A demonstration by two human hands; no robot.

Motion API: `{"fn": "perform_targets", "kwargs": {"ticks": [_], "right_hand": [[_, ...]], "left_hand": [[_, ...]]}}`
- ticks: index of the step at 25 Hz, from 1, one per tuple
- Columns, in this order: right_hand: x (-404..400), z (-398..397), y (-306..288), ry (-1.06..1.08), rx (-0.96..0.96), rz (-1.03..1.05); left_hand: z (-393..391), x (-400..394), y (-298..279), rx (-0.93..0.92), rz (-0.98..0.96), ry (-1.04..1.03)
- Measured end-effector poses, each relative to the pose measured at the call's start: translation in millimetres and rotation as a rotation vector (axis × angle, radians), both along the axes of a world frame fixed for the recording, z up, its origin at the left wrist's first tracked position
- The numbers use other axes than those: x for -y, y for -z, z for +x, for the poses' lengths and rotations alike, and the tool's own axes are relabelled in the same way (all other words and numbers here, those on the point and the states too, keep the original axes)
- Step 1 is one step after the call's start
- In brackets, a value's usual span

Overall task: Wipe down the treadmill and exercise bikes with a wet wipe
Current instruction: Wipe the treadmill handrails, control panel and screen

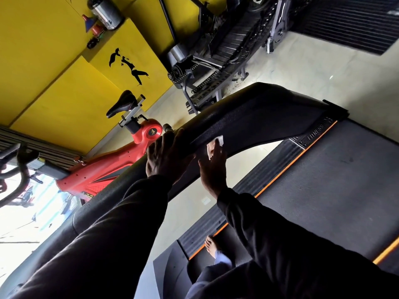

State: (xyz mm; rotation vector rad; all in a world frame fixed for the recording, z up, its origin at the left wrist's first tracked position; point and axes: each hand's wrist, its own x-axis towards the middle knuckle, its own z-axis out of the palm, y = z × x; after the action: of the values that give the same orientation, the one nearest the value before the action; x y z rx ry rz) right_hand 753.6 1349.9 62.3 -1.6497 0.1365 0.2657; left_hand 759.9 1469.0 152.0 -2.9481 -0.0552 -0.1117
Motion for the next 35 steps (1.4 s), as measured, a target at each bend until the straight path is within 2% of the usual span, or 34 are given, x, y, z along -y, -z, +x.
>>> {"fn": "perform_targets", "kwargs": {"ticks": [3,4,7,8,11,13,16,19,21,26,30,31,33,35], "right_hand": [[6,8,4,-0.066,-0.185,0.117],[5,8,1,-0.046,-0.191,0.124],[-2,3,-2,0.056,-0.026,0.081],[-4,4,2,0.044,-0.025,0.09],[1,15,20,-0.027,-0.265,0.141],[2,16,27,0.015,-0.335,0.154],[3,12,31,0.023,-0.293,0.193],[4,24,33,0.057,-0.345,0.127],[2,27,33,0.121,-0.292,0.13],[8,32,31,0.093,-0.29,0.135],[9,27,3,0.2,0.093,0.049],[9,26,1,0.194,0.141,0.024],[10,29,13,0.117,0.072,0.001],[15,36,26,0.045,-0.126,0.015]], "left_hand": [[13,0,1,-0.065,-0.032,0.057],[18,1,2,-0.083,-0.03,0.096],[33,9,7,-0.119,-0.002,0.187],[37,12,8,-0.125,-0.001,0.205],[47,20,7,-0.149,-0.005,0.221],[50,24,7,-0.166,-0.009,0.224],[55,28,9,-0.183,-0.005,0.247],[60,28,11,-0.186,0.002,0.245],[62,29,12,-0.18,0.002,0.257],[65,33,12,-0.154,0.001,0.252],[66,36,10,-0.123,-0.005,0.273],[66,36,10,-0.121,-0.009,0.272],[67,38,10,-0.129,0.001,0.262],[67,39,10,-0.127,0.006,0.257]]}}
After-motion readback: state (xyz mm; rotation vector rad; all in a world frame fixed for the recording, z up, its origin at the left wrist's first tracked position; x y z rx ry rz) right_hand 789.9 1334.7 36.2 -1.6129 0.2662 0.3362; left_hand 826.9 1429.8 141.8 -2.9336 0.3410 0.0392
